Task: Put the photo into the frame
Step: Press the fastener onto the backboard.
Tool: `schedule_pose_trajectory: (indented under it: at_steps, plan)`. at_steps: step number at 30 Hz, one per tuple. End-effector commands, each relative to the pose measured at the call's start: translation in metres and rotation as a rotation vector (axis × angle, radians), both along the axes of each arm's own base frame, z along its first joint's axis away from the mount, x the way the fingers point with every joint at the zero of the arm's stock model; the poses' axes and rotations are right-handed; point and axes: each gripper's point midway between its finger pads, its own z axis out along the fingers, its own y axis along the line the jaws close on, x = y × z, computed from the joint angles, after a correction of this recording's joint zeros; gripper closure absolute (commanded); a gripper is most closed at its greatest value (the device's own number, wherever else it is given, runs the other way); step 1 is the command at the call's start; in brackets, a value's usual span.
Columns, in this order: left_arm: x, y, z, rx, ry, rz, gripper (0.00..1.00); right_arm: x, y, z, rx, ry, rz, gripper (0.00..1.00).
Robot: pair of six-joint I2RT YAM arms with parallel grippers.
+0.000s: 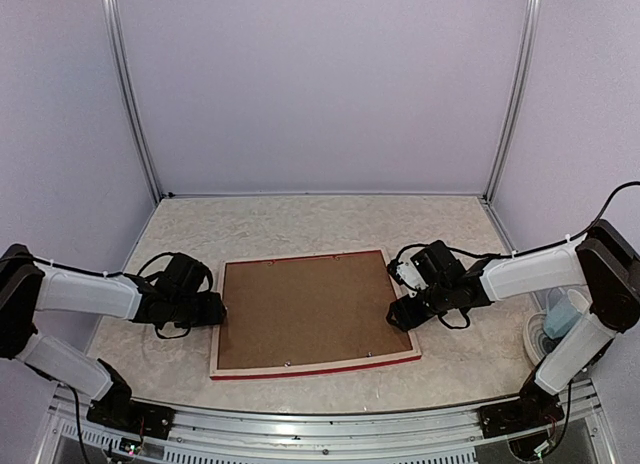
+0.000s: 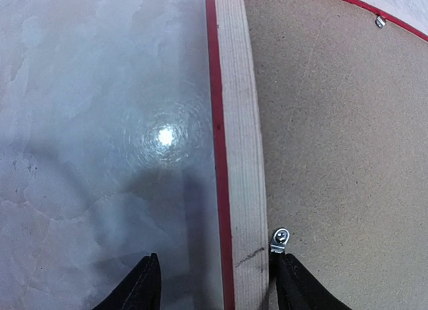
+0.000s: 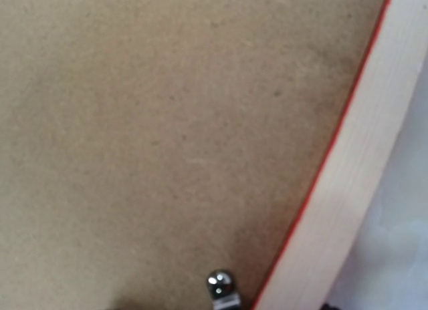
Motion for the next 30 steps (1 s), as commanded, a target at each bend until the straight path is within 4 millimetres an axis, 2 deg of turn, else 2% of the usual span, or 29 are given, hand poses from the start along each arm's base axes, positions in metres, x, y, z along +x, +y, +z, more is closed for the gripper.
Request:
schedule_pose_trajectory:
  at_steps: [1, 6, 16, 20, 28, 30]
  plan:
    - [-0.001, 0.003, -0.008, 0.022, 0.024, 0.004, 0.46, -0.002, -0.003, -0.007, -0.012, 0.014, 0.0, 0.34]
    - [-0.004, 0.008, -0.018, 0.023, 0.046, 0.017, 0.53, -0.003, -0.003, -0.007, -0.011, 0.016, 0.001, 0.34]
    - [-0.011, 0.004, -0.026, -0.005, 0.079, 0.0, 0.65, -0.003, -0.003, -0.007, -0.01, 0.015, 0.0, 0.34]
    - [-0.016, 0.004, -0.031, -0.021, 0.095, -0.001, 0.79, -0.003, -0.004, -0.006, -0.01, 0.014, 0.0, 0.34]
    - [-0.02, 0.001, -0.034, -0.04, 0.109, -0.005, 0.98, -0.003, -0.003, -0.006, -0.011, 0.014, 0.002, 0.34]
    - [-0.02, 0.001, -0.036, -0.035, 0.116, -0.005, 1.0, -0.003, -0.003, -0.006, -0.012, 0.014, 0.004, 0.34]
